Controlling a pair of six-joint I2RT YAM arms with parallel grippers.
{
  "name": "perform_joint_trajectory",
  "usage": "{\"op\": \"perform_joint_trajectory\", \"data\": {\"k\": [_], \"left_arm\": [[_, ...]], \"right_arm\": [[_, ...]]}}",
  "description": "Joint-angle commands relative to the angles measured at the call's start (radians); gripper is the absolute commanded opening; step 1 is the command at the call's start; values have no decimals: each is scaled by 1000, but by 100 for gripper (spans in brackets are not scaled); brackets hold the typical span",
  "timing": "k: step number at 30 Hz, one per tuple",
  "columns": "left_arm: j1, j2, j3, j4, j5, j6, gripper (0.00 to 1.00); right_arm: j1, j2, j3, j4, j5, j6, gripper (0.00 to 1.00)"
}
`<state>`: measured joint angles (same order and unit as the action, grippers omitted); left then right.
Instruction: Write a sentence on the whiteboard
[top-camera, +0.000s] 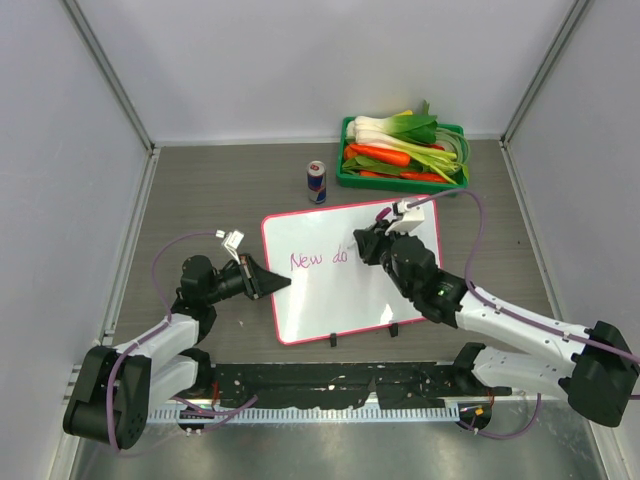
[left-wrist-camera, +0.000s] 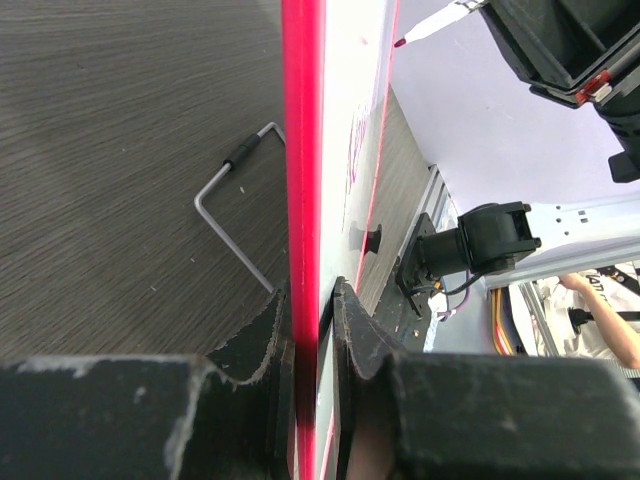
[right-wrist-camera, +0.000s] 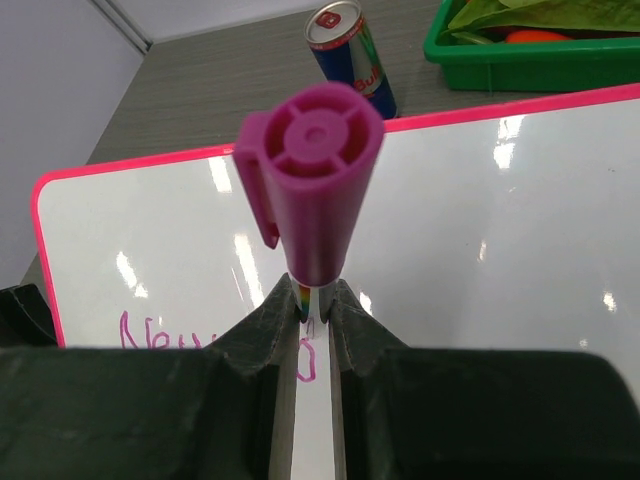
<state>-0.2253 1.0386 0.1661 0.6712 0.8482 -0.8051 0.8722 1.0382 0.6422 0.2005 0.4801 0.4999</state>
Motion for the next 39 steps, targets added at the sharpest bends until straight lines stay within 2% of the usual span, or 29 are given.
{"op": "perform_joint_trajectory", "data": {"k": [1,12,23,39], "left_arm": [[-6,9,0,-35,-72,115,0],[-6,15,1,-33,-67,115,0],[-8,15,1,-30,-69,115,0],[-6,15,1,-32,-66,115,0]], "right_arm": [[-7,-9,-18,13,32,2,1],[-15,-7,-36,10,46,11,2],[-18,14,-32,5,-11,5,2],[-18,-47,-101,-56,-23,20,1]]}}
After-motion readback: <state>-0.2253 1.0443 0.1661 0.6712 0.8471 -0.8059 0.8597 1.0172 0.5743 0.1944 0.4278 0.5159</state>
